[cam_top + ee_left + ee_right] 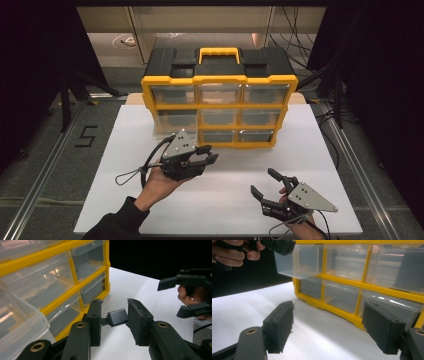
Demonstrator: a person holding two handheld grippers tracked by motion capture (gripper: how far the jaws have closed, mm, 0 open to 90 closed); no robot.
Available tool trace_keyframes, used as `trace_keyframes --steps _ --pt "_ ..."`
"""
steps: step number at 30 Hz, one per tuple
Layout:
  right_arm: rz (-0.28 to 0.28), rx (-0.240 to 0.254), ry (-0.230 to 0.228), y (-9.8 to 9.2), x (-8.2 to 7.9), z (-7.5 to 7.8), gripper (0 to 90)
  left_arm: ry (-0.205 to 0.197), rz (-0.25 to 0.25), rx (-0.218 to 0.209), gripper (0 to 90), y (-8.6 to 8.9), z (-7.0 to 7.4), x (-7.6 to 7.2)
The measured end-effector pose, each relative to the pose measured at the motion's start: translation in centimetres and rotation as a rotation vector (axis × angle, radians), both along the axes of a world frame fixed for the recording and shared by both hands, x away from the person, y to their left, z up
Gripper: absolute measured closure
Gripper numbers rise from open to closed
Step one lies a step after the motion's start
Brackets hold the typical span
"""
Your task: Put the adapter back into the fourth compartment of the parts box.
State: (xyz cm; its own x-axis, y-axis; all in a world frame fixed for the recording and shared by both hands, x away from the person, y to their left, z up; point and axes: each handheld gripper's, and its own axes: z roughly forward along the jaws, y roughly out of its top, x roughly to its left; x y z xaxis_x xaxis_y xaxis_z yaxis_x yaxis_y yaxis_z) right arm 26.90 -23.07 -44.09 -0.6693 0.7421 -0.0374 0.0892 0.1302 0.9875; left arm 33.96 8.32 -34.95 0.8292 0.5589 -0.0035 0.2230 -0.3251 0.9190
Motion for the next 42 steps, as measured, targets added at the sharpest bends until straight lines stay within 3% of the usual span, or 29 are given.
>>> trace_keyframes --steps 22,42 --pt "-0.001 0.001 0.008 0.0 0.1 -0.1 26.3 -0.021 0.06 -0.046 64.3 1.2 1.3 1.3" --pt "-0.004 0.004 0.007 0.0 0.1 -0.1 26.3 -0.036 0.177 -0.093 64.3 4.1 3.0 2.7"
